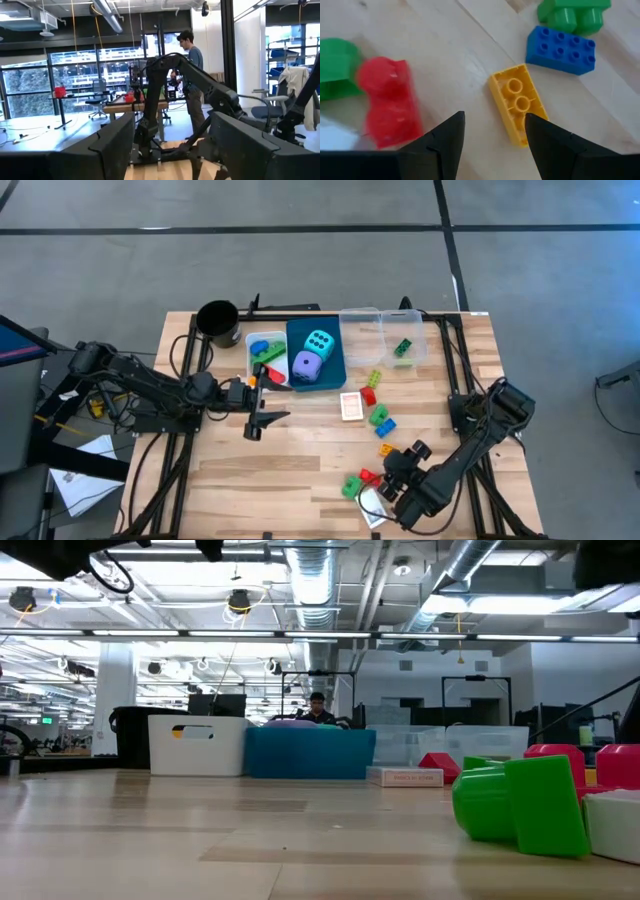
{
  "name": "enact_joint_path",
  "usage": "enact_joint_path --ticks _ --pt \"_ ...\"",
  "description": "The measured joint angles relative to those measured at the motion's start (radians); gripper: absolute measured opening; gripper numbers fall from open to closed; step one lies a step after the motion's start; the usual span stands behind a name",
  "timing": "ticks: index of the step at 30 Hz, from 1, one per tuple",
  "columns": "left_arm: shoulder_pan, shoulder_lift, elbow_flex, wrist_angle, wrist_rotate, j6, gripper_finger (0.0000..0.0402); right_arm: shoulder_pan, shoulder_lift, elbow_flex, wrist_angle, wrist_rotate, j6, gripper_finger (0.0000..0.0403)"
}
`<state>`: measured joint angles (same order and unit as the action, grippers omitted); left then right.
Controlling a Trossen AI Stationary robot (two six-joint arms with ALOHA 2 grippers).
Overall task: Pick & Place Toys
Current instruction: Put the small yellow game piece into the right transparent bin
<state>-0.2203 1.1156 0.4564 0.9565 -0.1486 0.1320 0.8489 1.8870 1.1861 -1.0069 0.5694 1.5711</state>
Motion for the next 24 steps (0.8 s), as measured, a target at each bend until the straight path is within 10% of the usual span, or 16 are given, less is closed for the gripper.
enact_joint_path --ticks 18,24 --pt "-0.001 0.0 0.0 -0.109 0.001 -0.155 0.0251 -0.068 -0.009 -0.167 0.119 -0.092 -0.104 0.0198" --pt "-0.003 0.0 0.0 -0.109 0.0 -0.17 0.0246 -0.088 -0.007 -0.167 0.155 -0.11 -0.123 0.0116"
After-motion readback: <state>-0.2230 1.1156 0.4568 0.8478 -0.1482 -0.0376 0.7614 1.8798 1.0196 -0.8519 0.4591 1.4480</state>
